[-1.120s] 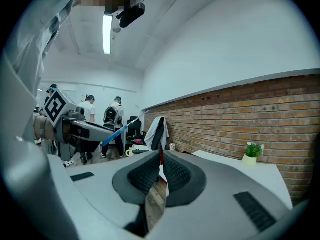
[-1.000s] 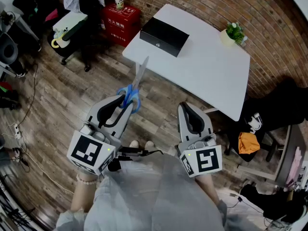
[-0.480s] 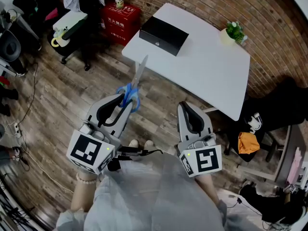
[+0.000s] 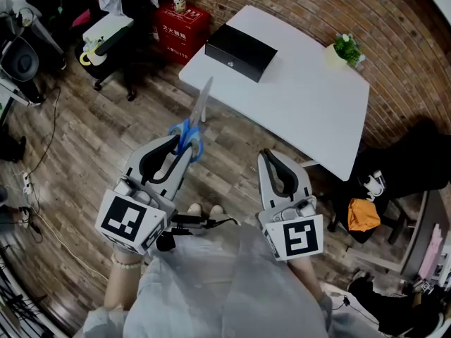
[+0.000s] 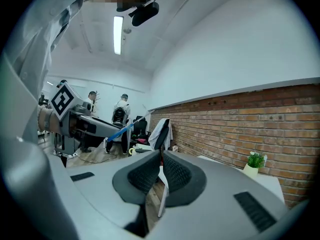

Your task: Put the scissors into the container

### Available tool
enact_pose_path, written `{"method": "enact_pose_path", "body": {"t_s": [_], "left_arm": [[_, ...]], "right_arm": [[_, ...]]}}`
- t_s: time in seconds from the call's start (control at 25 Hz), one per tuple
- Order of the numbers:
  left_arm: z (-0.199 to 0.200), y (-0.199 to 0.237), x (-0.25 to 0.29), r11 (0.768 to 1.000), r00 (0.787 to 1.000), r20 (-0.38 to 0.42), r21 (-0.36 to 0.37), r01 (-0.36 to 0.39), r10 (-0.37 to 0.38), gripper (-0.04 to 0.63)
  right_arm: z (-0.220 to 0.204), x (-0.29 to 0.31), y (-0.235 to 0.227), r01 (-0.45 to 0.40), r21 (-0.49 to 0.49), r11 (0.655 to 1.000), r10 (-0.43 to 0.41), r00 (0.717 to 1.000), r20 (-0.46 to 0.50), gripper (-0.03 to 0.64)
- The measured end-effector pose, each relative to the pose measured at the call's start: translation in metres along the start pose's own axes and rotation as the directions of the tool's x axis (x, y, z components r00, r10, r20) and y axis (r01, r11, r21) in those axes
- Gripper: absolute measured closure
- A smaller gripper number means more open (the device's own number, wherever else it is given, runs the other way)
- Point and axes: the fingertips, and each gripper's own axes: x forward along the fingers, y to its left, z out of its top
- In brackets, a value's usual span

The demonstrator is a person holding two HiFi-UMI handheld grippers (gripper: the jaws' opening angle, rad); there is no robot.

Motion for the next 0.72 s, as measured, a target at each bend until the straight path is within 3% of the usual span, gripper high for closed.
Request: {"method": "enact_pose_path", "body": {"t_s": [0.16, 0.72], "left_arm": [[0.002, -0.011, 0.001, 1.000, 1.000, 0.010, -0.005, -0.022, 0.022, 0.499], [0.006, -0.049, 0.009, 0.999, 0.998, 0.044, 0.018, -0.043, 0.042, 0.499]], "right_arm": [[0.002, -0.008, -0.011, 0.009, -0.012, 1.000, -0.008, 0.999, 0.044, 0.569], [-0.011, -0.035, -0.034, 0.008, -0.019, 1.000, -0.007, 0.998, 0.061, 0.569]]}}
